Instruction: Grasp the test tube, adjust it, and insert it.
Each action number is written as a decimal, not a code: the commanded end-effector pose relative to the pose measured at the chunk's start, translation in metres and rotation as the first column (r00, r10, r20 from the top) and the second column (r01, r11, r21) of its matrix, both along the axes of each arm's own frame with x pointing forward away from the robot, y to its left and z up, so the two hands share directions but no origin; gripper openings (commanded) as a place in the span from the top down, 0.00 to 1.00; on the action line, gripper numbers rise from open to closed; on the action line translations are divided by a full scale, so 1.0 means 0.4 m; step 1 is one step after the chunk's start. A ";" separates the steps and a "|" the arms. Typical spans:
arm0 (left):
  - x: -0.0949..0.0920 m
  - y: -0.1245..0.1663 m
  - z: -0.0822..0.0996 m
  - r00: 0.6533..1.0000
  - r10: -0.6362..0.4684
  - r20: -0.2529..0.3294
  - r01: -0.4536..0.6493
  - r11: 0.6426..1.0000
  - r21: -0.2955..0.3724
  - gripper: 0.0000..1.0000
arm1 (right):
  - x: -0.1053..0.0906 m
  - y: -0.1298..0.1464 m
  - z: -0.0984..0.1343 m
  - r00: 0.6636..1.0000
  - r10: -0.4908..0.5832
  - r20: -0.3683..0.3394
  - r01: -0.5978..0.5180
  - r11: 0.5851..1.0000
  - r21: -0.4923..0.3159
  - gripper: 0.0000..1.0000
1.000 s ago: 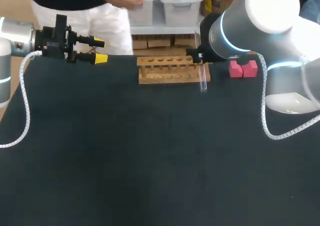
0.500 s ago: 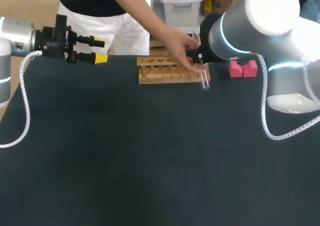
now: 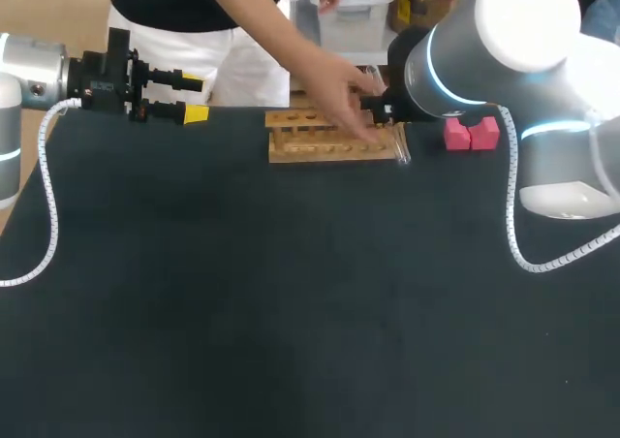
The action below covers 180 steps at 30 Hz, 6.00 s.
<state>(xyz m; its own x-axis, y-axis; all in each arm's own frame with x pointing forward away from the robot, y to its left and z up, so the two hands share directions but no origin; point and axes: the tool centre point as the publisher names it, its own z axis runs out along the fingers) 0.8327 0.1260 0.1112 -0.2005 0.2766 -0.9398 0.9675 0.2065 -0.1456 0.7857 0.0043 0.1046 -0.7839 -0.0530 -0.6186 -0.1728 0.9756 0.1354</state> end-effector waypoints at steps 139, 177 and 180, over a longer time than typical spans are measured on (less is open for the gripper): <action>-0.001 0.001 -0.002 1.000 0.000 0.003 0.000 1.000 -0.002 0.00 | -0.058 0.062 0.025 0.972 -0.128 0.197 0.126 0.992 0.024 1.00; -0.001 0.001 -0.002 1.000 0.000 0.003 0.000 1.000 -0.002 0.00 | 0.088 0.043 0.170 0.723 -0.241 0.648 0.240 0.966 0.092 1.00; -0.001 0.001 -0.002 1.000 0.000 0.003 0.000 1.000 -0.002 0.00 | 0.111 0.041 0.162 0.697 -0.244 0.674 0.258 0.963 0.082 1.00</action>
<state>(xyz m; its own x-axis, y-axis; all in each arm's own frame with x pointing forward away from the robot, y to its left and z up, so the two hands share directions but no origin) 0.8327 0.1260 0.1112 -0.2006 0.2766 -0.9398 0.9675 0.2065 -0.1457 0.8210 0.0144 0.1778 -0.1635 0.0653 -0.9844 0.0317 0.9976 0.0609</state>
